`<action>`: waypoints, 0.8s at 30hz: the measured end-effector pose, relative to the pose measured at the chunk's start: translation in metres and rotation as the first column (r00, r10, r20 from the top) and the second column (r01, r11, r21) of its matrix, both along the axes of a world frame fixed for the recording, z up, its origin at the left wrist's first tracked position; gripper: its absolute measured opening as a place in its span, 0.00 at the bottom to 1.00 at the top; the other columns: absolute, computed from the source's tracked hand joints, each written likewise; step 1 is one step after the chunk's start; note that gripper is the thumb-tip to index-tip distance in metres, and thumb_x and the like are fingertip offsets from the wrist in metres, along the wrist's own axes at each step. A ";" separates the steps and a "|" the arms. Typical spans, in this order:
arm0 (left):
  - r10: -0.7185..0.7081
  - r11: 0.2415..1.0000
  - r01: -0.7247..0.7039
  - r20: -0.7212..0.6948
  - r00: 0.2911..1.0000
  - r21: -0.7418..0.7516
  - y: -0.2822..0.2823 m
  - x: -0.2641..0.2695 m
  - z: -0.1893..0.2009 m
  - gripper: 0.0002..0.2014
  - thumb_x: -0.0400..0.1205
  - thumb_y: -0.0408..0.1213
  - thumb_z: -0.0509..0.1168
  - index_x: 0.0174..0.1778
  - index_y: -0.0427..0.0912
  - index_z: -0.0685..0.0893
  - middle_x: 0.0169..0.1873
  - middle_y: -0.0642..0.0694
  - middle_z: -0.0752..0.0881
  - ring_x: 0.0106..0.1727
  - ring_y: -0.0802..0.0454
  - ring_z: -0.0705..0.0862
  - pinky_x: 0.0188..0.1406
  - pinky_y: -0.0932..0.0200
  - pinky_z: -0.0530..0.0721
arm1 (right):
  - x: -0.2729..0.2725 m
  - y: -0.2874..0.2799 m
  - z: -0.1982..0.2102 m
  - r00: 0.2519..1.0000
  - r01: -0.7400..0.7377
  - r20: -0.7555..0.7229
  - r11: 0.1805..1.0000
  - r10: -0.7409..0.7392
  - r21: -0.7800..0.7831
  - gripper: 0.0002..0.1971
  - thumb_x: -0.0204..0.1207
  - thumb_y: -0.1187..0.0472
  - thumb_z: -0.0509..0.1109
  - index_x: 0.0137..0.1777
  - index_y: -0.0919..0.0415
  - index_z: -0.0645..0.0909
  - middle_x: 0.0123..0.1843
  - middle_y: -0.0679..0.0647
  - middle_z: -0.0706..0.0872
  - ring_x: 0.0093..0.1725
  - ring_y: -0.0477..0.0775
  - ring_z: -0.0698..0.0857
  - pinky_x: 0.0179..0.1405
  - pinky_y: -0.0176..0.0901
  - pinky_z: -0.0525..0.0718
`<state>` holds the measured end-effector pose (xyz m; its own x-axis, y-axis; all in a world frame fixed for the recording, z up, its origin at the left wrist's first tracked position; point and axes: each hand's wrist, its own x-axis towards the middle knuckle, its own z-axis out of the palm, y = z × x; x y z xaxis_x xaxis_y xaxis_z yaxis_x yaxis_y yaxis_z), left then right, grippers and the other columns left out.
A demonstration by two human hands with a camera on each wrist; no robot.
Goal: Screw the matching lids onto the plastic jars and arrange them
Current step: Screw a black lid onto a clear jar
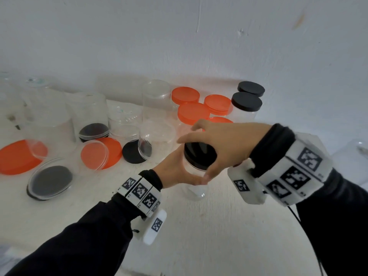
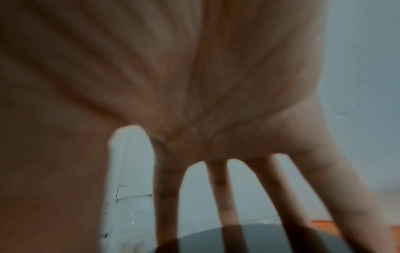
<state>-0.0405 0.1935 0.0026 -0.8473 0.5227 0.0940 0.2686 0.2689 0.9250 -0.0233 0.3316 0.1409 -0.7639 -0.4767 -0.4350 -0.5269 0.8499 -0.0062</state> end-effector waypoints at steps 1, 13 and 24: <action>0.004 1.000 -0.004 0.000 1.000 -0.012 0.000 0.000 -0.001 0.39 0.61 0.39 0.81 0.65 0.53 0.68 0.56 0.63 0.78 0.59 0.73 0.75 0.54 0.79 0.72 | 0.000 0.001 0.003 0.998 -0.018 0.053 1.000 0.018 -0.018 0.40 0.67 0.47 0.76 0.77 0.37 0.58 0.70 0.46 0.64 0.64 0.51 0.72 0.59 0.45 0.79; 0.003 0.999 -0.004 0.012 1.000 0.053 0.002 0.004 -0.001 0.42 0.63 0.32 0.81 0.65 0.58 0.63 0.56 0.67 0.75 0.54 0.84 0.73 0.52 0.83 0.71 | 0.005 -0.005 -0.020 0.931 0.117 -0.335 0.988 -0.144 -0.099 0.33 0.66 0.26 0.61 0.57 0.53 0.74 0.45 0.49 0.79 0.45 0.51 0.80 0.37 0.39 0.77; 0.010 1.000 -0.009 -0.002 1.000 0.019 0.001 0.004 0.000 0.41 0.62 0.38 0.81 0.65 0.57 0.64 0.57 0.63 0.77 0.57 0.77 0.76 0.53 0.80 0.73 | 0.004 -0.006 -0.014 0.953 0.062 -0.288 0.989 -0.098 -0.132 0.28 0.65 0.32 0.68 0.58 0.51 0.75 0.39 0.46 0.75 0.41 0.49 0.78 0.31 0.34 0.72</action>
<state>-0.0362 0.1947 0.0028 -0.8520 0.5127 0.1057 0.2681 0.2538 0.9294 -0.0193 0.3255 0.1265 -0.8869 -0.4432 -0.1299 -0.4507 0.8920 0.0337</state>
